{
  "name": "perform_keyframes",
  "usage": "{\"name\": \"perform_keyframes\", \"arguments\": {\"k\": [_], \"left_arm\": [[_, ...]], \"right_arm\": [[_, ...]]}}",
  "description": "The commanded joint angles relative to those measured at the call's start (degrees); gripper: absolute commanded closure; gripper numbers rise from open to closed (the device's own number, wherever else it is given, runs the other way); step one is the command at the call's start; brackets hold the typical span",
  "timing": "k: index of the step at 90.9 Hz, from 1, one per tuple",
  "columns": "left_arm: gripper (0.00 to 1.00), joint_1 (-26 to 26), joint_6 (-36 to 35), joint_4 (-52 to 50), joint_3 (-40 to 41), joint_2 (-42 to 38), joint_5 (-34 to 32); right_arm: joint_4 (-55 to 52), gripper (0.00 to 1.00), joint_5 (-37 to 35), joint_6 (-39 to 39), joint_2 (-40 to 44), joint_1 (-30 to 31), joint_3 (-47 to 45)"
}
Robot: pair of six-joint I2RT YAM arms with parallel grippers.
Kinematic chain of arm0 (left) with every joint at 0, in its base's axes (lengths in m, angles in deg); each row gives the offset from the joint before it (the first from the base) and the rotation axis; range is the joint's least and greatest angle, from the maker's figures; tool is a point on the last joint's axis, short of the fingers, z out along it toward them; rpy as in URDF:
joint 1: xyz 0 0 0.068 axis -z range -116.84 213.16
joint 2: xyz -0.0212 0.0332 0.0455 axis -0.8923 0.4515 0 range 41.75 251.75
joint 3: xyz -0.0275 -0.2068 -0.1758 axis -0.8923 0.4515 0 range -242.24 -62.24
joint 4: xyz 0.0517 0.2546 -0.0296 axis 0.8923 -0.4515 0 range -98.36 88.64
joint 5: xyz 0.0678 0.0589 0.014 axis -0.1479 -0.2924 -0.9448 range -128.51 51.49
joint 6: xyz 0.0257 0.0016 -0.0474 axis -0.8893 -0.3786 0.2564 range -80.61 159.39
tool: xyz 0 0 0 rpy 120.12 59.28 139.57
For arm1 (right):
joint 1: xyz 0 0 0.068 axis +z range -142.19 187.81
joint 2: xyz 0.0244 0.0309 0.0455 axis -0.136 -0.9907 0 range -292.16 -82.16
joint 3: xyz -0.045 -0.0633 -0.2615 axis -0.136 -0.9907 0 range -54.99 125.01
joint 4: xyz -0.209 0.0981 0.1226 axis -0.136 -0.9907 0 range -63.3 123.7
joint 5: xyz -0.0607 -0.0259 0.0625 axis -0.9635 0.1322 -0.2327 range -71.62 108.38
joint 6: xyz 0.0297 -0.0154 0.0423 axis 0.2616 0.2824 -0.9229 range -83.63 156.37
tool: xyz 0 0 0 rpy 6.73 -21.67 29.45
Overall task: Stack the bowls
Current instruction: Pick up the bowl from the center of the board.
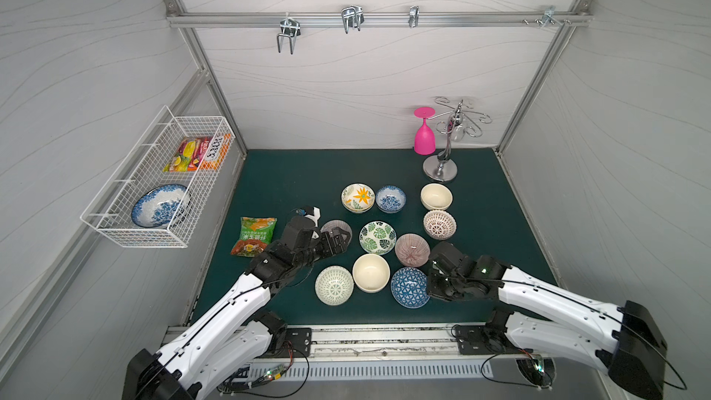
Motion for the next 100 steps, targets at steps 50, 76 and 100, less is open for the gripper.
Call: {"name": "perform_keyframes", "arguments": {"k": [50, 76, 100], "left_arm": [[0.00, 2.28, -1.34, 6.27, 0.47, -0.41, -0.16], [0.00, 2.73, -4.56, 6.21, -2.18, 2.91, 3.97], [0.01, 2.77, -4.95, 9.38, -1.10, 3.18, 3.04]], "right_arm": [[-10.70, 1.00, 0.62, 9.11, -0.70, -5.05, 21.25], [-6.92, 1.00, 6.81, 18.82, -19.65, -18.09, 41.24], [-1.54, 1.00, 8.63, 23.27, -35.25, -23.81, 51.04]]}}
